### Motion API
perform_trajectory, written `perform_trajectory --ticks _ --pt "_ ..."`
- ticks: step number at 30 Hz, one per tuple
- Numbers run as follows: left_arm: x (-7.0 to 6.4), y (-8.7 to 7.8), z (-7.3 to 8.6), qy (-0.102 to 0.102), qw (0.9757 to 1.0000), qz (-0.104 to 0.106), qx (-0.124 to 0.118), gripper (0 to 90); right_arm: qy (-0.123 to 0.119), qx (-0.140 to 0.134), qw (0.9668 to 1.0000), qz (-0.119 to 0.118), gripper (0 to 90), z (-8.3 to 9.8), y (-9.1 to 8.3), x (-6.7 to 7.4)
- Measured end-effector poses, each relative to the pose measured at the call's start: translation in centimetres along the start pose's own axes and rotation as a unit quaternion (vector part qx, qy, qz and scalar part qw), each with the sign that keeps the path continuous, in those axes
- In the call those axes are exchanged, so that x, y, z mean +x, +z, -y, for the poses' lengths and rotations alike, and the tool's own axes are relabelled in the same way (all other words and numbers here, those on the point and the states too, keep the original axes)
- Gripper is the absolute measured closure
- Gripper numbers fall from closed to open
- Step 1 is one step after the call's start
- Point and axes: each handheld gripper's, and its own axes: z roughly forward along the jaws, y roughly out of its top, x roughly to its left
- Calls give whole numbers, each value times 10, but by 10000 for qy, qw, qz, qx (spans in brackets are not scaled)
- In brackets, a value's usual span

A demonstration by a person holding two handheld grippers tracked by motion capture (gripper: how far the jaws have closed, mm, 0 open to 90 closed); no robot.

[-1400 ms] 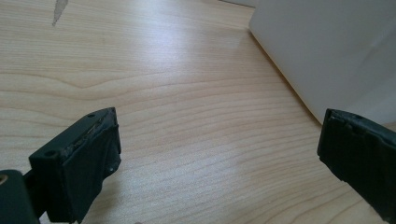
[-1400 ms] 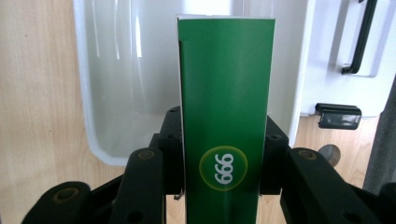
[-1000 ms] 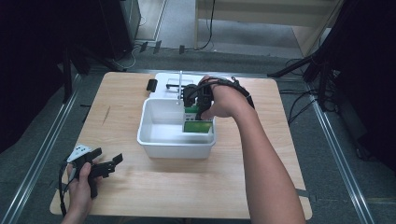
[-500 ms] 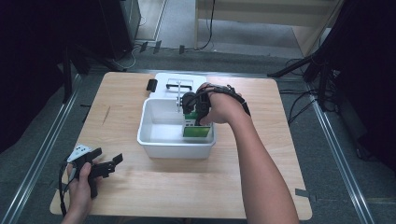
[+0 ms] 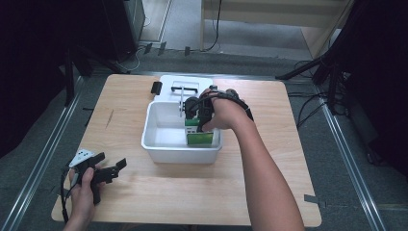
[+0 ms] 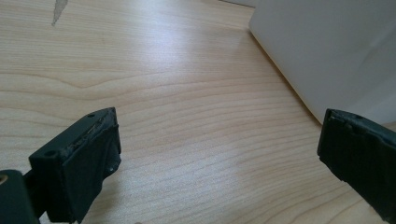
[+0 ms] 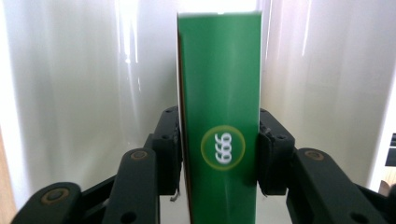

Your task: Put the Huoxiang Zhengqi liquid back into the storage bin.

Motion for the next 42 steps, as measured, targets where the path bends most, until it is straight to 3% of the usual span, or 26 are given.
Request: perform_trajectory --ticks 5,12,18,24,25,26,29,30,31,33,35,36,38,39,40,41,42 --pt "0 0 0 -5 10000 0 3 3 83 -141 9999 53 550 0 -5 0" --pt "0 0 0 -12 10000 4 1 3 408 -350 9985 123 501 7 -18 1" --pt "0 0 0 -2 10000 9 42 3 648 -599 9955 340 454 15 -35 0" --pt "0 0 0 9 10000 1 50 3 1022 -771 9899 615 422 26 -48 2" --pt "0 0 0 11 10000 1 48 3 1254 -891 9860 648 416 32 -52 3" --pt "0 0 0 13 10000 -1 48 3 1334 -952 9843 655 416 34 -53 2" --pt "-1 0 0 16 10000 -7 49 3 1803 -1176 9738 735 413 46 -59 3" --pt "-1 0 0 16 10000 -7 49 3 1803 -1176 9738 735 413 46 -59 3" --pt "-1 0 0 16 10000 -16 47 3 2107 -1394 9645 771 404 56 -63 2" --pt "-1 0 0 16 10000 -20 44 3 2369 -1664 9535 840 396 68 -67 2" --pt "-1 0 0 17 10000 -18 51 3 2548 -1830 9458 842 382 76 -69 4" --pt "-1 0 0 17 10000 -18 51 3 2548 -1830 9458 842 382 76 -69 4" --pt "-1 0 0 18 10000 -22 50 3 2770 -2002 9357 879 357 87 -70 6" --pt "-1 0 0 22 10000 -24 48 3 2921 -2119 9279 937 346 96 -71 9" --pt "-1 0 0 20 10000 -27 36 3 2955 -2146 9257 983 345 100 -71 10" --pt "-1 0 0 19 10000 -27 38 3 2955 -2146 9257 983 345 100 -71 10" --pt "-1 1 0 18 10000 -28 38 3 3022 -2182 9219 1057 340 105 -71 12"
